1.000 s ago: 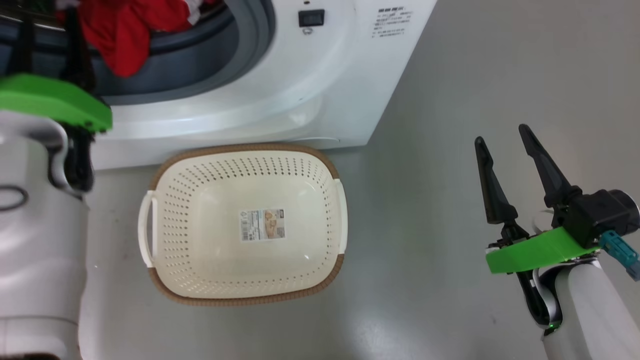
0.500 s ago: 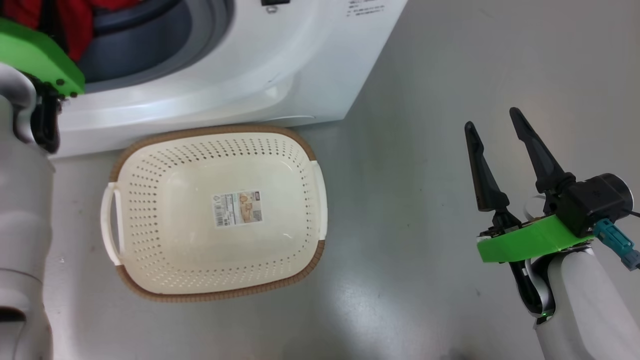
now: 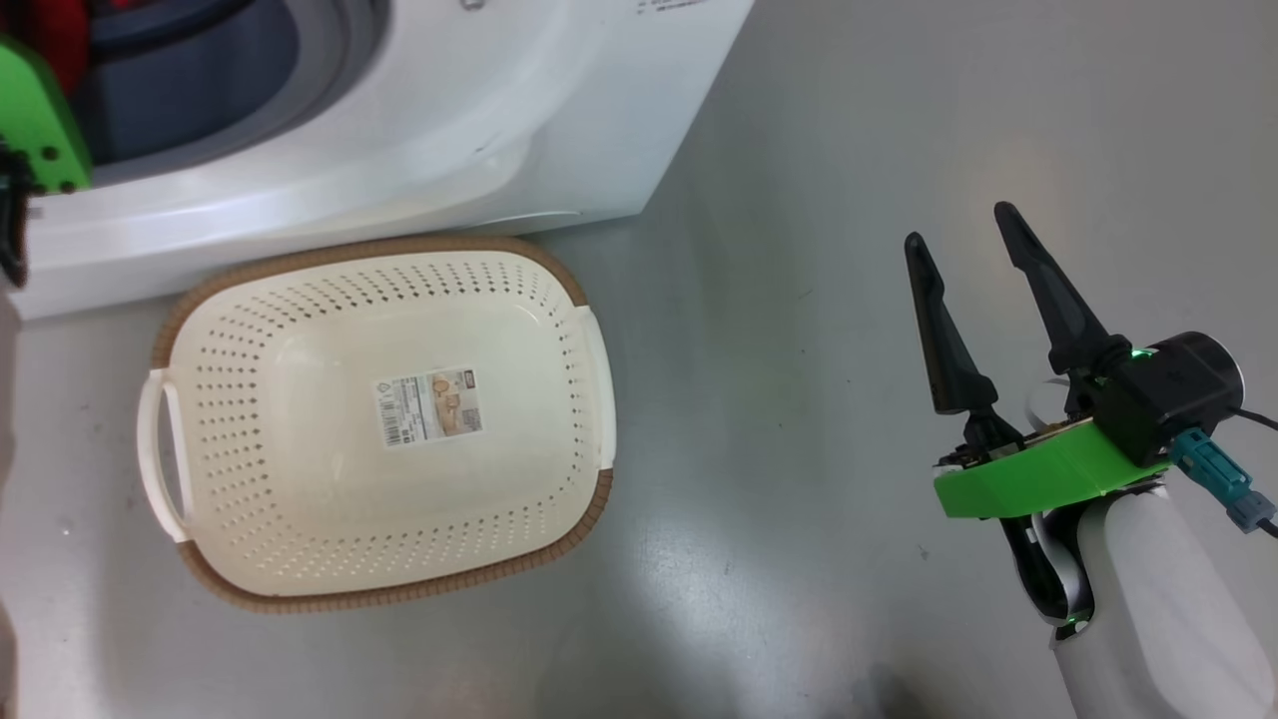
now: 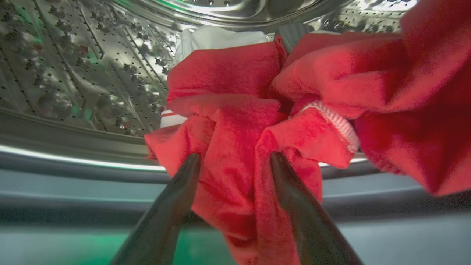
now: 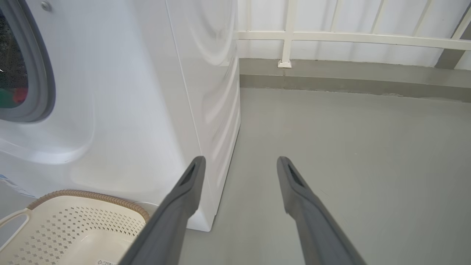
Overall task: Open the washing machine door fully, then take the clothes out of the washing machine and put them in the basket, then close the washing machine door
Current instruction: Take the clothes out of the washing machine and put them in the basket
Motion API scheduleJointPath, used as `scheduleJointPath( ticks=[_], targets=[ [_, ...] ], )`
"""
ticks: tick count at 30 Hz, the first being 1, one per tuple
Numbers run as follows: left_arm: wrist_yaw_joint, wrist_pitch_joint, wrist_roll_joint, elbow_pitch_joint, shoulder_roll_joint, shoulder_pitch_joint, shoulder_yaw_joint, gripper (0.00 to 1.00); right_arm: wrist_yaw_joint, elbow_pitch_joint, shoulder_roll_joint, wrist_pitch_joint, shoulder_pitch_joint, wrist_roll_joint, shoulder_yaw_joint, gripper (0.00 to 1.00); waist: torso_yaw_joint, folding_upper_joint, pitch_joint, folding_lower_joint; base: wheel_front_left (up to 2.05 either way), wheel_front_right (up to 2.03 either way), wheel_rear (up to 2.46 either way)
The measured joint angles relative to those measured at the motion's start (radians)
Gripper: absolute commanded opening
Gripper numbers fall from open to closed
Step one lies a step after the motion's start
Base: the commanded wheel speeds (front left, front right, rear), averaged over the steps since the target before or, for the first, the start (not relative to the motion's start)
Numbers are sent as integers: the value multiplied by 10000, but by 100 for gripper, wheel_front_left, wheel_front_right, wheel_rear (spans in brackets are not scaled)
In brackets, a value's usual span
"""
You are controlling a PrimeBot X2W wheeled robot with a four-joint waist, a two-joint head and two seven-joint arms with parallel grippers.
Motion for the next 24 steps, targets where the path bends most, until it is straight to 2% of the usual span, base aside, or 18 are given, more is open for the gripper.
scheduleJointPath(
  ticks=[6, 7, 8, 9, 13, 24],
  targets=[
    [176, 614, 82, 31, 244, -154, -217, 100, 0, -36, 4, 0, -171, 98, -4, 100, -206, 1, 191, 1, 0, 0, 0],
    [174, 675, 79, 23, 272, -203, -219, 76, 0, -56, 8, 0, -216, 100, -4, 100, -231, 0, 221, 1, 0, 0, 0],
    [174, 685, 81, 17, 295, -226, -238, 13, 0, -73, 8, -2, -226, 104, -12, 100, -254, 0, 248, 0, 0, 0, 0],
    [174, 663, 81, 8, 309, -233, -253, 0, 0, -69, 8, 0, -224, 121, -19, 100, -273, 0, 271, 0, 0, 0, 0],
    [176, 314, 48, 31, 293, -208, -247, 0, 0, -52, 8, 0, -223, 199, -67, 100, -269, 0, 272, 0, 0, 0, 0],
    [228, -1720, -408, -52, 192, 273, -12, 0, 0, 75, 10, 0, -217, 355, -77, 100, -76, 0, -33, 0, 0, 0, 0]
  ],
)
